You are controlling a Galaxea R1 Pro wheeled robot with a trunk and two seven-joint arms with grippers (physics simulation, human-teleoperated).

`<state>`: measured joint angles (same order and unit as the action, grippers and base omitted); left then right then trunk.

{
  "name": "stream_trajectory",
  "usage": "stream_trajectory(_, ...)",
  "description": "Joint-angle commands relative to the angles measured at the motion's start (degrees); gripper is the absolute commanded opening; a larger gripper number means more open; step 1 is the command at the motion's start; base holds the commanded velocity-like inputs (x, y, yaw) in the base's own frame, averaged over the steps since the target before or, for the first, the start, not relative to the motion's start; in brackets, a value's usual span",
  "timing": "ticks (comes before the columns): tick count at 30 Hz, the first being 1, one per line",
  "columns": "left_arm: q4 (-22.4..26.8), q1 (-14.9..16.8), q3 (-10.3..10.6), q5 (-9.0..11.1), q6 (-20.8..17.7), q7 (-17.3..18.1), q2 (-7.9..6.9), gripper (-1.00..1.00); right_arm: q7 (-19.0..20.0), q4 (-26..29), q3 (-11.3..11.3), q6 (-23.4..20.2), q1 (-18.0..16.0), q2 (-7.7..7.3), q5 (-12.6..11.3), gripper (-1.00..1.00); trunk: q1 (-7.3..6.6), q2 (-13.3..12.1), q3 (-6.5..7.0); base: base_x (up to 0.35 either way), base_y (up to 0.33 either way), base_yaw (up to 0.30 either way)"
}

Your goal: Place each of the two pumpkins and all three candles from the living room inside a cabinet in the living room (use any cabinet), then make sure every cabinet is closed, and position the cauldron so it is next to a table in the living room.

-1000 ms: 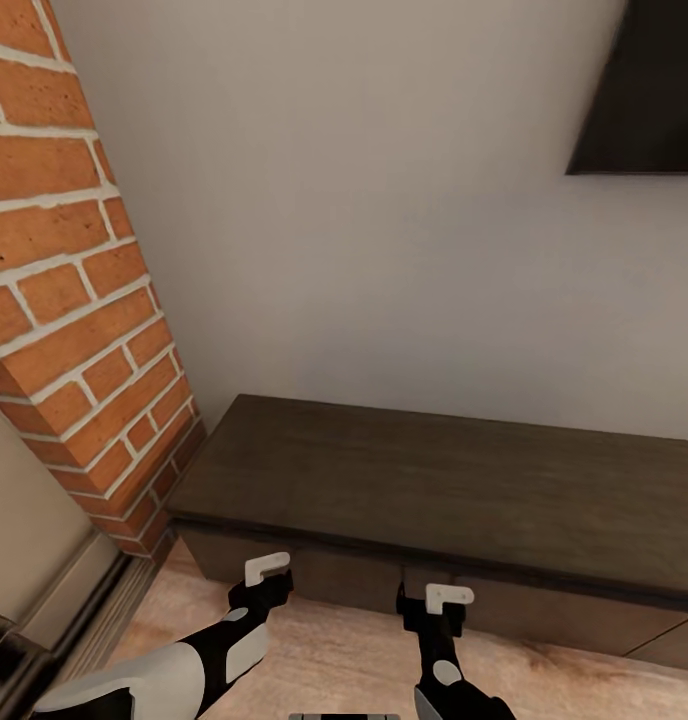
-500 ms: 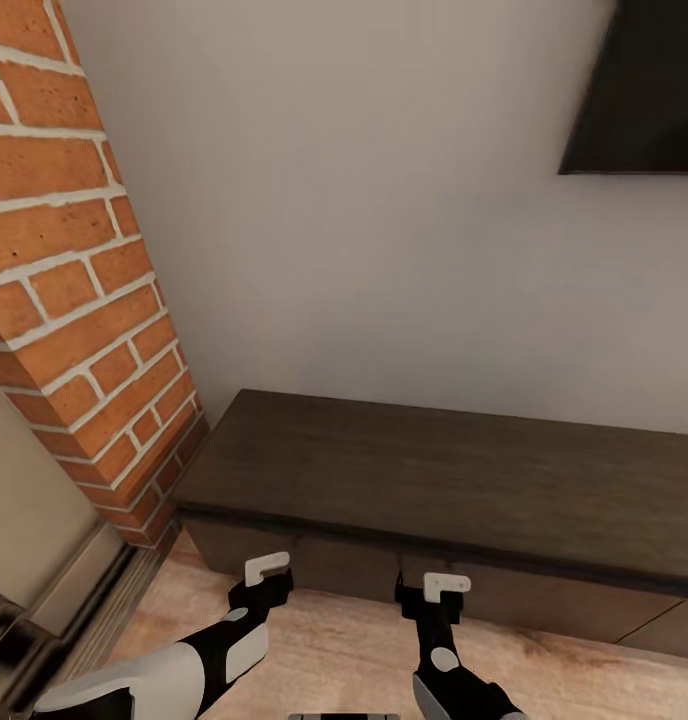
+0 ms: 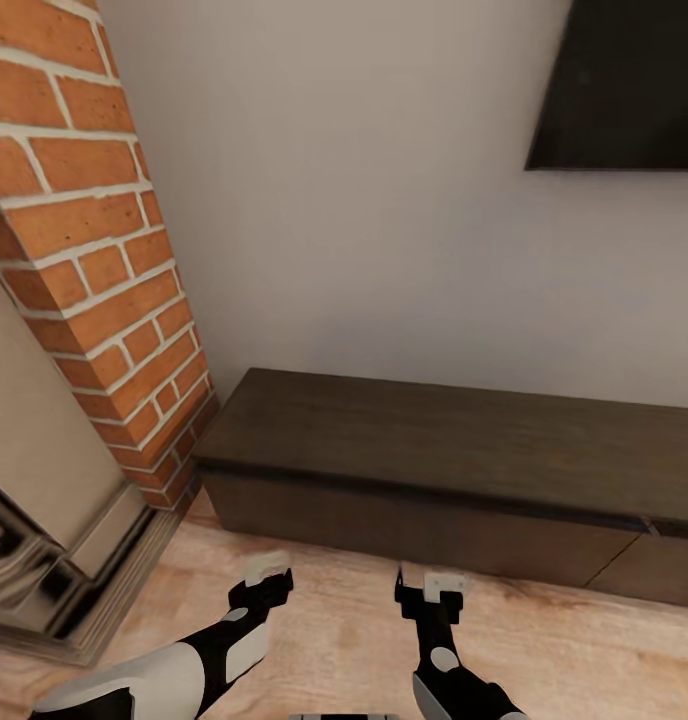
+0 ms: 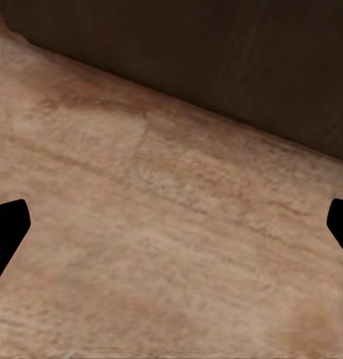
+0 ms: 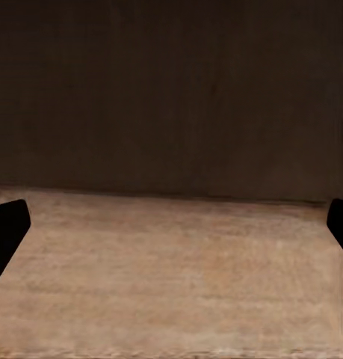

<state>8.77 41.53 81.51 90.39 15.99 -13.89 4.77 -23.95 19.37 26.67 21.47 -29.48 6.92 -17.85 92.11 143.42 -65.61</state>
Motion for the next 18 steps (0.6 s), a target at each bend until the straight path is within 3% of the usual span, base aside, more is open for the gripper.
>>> stream_trajectory(1, 0.1, 0.0, 0.5, 0.3, 0.2, -0.4, -0.02, 1.0, -0.3, 0.0, 0.5, 0.2, -0.1, -0.04, -0.5, 1.0, -0.05, 0.0, -0.04, -0.335, 0.0, 0.0)
stream_trajectory(9, 0.1, 0.0, 0.5, 0.3, 0.2, -0.4, -0.02, 1.0, -0.3, 0.0, 0.5, 0.3, -0.1, -0.06, -0.5, 1.0, -0.05, 0.0, -0.04, -0.336, 0.0, 0.0)
stream_trajectory(18, 0.1, 0.0, 0.3, 0.3, 0.2, -0.6, -0.1, 1.0, -0.3, 0.0, 0.5, 0.5, -0.1, -0.05, -0.5, 1.0, -0.28, -0.1, 1.95, -0.281, 0.0, 0.0)
